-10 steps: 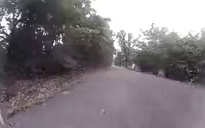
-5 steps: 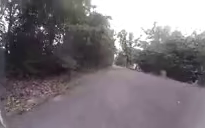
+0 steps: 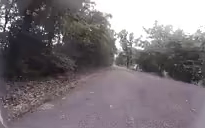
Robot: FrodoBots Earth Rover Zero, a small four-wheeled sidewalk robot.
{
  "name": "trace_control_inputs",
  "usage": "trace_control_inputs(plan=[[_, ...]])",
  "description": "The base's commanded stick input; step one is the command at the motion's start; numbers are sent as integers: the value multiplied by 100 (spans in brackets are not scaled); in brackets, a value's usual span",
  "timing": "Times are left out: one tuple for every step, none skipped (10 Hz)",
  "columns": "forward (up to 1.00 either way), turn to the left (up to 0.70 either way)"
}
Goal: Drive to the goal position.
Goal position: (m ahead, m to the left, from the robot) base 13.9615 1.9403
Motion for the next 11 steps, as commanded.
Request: trace_control_inputs(plan=[[70,0],[70,0],[70,0],[70,0],[70,0],[70,0],[70,0],[70,0],[70,0],[70,0],[70,-8]])
